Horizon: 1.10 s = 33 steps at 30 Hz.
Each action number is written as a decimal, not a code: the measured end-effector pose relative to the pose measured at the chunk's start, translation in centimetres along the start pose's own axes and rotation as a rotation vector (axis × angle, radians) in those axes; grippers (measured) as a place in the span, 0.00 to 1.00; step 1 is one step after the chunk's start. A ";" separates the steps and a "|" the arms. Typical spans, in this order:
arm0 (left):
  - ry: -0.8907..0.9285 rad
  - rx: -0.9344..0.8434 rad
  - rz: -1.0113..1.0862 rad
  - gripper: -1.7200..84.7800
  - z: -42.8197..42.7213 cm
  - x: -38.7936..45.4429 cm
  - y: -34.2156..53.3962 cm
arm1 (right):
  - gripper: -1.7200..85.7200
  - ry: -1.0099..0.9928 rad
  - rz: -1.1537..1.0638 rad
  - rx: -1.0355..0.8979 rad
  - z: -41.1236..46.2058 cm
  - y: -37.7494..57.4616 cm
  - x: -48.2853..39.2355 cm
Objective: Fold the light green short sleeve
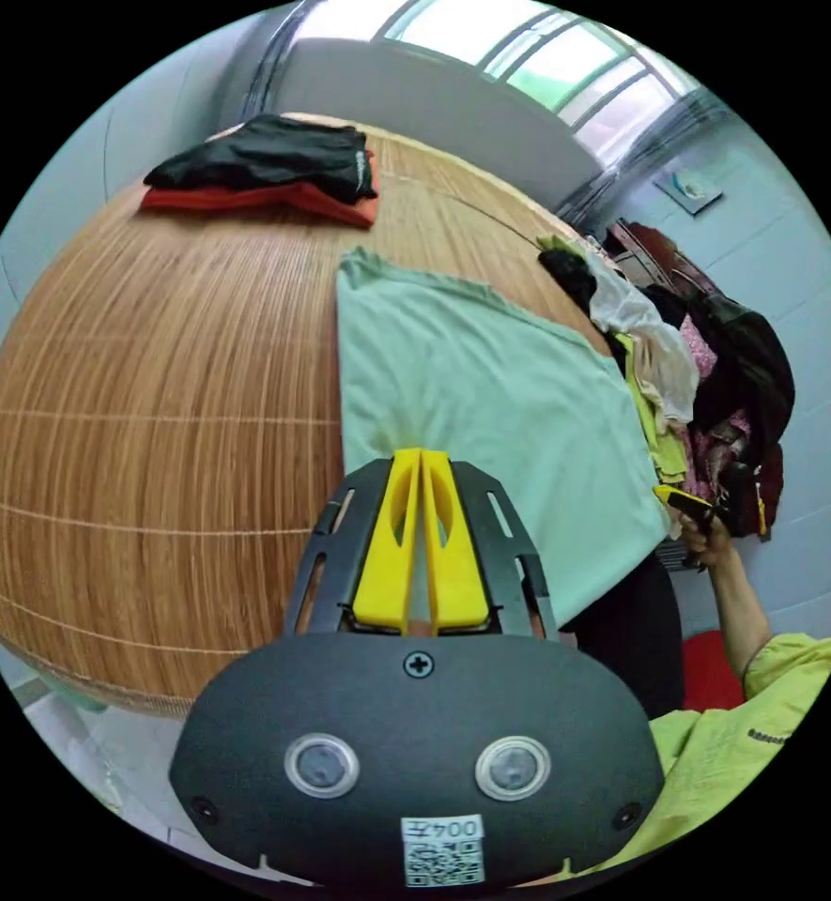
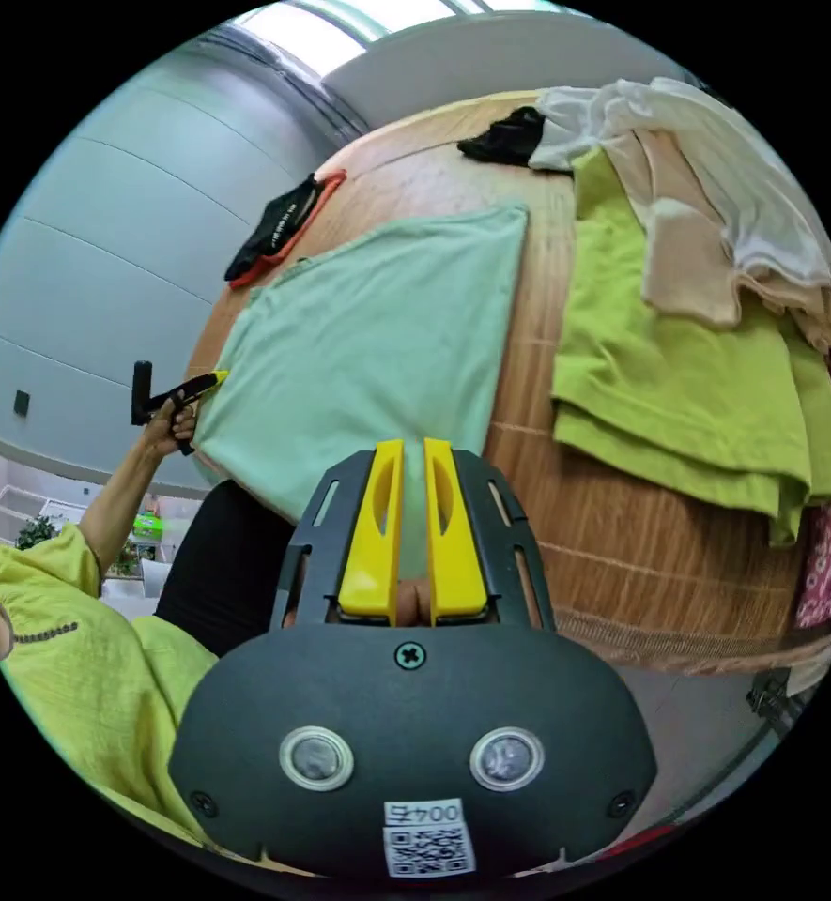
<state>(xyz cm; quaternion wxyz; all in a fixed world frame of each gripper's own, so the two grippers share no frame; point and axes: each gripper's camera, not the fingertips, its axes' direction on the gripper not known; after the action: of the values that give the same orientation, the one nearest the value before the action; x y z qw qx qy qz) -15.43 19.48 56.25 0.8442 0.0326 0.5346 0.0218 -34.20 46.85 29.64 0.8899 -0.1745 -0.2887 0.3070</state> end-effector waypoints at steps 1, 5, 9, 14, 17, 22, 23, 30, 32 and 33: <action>0.042 0.077 -0.073 0.02 -1.8 -0.3 0.5 | 0.06 -0.048 0.062 0.044 -0.9 1.2 1.0; 0.080 0.154 0.038 0.02 -6.0 3.9 3.0 | 0.05 -0.229 0.102 0.222 -3.5 6.6 2.7; -0.049 0.020 0.109 0.02 -3.1 3.5 6.5 | 0.06 -0.237 0.154 0.083 1.3 9.1 4.8; 0.074 0.214 0.108 0.03 -6.5 7.3 7.8 | 0.11 -0.353 0.277 0.250 0.1 13.5 6.7; 0.061 0.152 0.319 0.03 -5.8 15.3 9.1 | 0.13 -0.381 0.364 0.218 1.9 15.1 8.4; -0.030 -0.028 0.761 0.08 1.2 32.1 15.3 | 0.14 -0.477 0.437 0.198 5.3 15.6 9.1; -0.044 -0.035 0.802 0.09 2.0 33.9 16.0 | 0.14 -0.464 0.441 0.188 5.8 15.5 9.0; -0.171 -0.075 1.189 0.14 9.7 50.6 22.6 | 0.06 -0.400 0.459 0.177 5.7 14.6 9.7; -0.233 -0.049 1.262 0.15 11.1 53.8 23.8 | 0.05 -0.423 0.429 0.179 4.9 14.0 9.5; -0.279 -0.031 1.305 0.15 11.9 55.8 24.6 | 0.04 -0.423 0.420 0.180 4.6 13.9 9.4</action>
<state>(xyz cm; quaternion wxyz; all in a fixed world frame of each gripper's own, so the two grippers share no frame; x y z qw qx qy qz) 19.11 47.63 12.97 0.7194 0.3401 0.2906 0.5314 -37.18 63.94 30.23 0.7391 -0.0831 -0.3970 0.5378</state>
